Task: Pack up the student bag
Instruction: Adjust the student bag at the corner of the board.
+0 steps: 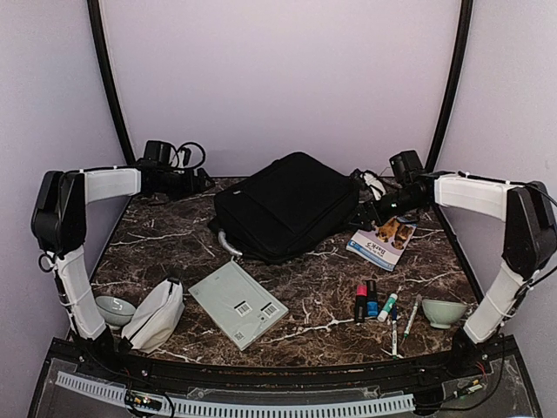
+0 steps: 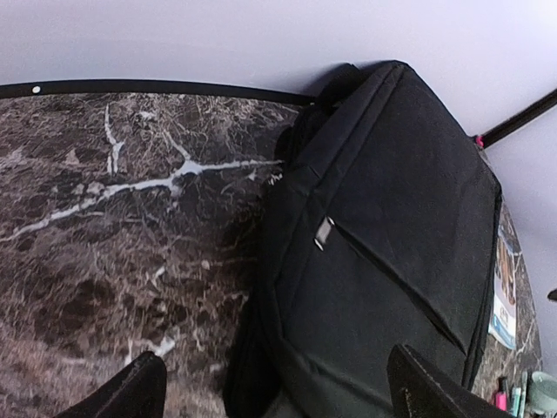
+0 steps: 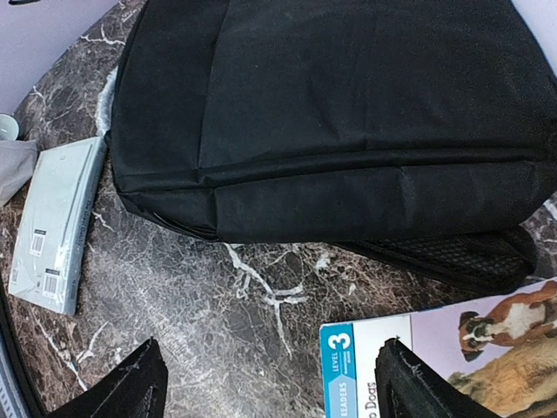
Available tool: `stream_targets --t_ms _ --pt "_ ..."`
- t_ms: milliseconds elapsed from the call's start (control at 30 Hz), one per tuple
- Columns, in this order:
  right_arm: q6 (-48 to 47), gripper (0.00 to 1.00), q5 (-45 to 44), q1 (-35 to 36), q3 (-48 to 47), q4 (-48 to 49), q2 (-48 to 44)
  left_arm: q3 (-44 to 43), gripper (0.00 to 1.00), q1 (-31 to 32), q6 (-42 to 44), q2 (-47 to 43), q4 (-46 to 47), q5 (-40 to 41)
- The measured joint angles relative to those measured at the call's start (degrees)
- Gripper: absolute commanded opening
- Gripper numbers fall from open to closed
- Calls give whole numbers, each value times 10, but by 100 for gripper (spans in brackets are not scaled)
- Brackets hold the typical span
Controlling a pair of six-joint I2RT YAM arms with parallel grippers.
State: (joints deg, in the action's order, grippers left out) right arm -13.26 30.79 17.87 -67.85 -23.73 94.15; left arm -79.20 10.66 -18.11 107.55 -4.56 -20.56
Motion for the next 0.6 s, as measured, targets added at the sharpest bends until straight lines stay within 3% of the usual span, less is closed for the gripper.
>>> stream_targets --t_ms 267,600 --pt "35 79 -52 23 -35 13 92 -125 89 18 -17 133 23 -22" --pt "43 78 -66 30 -124 9 194 -131 84 72 -5 155 6 -32"
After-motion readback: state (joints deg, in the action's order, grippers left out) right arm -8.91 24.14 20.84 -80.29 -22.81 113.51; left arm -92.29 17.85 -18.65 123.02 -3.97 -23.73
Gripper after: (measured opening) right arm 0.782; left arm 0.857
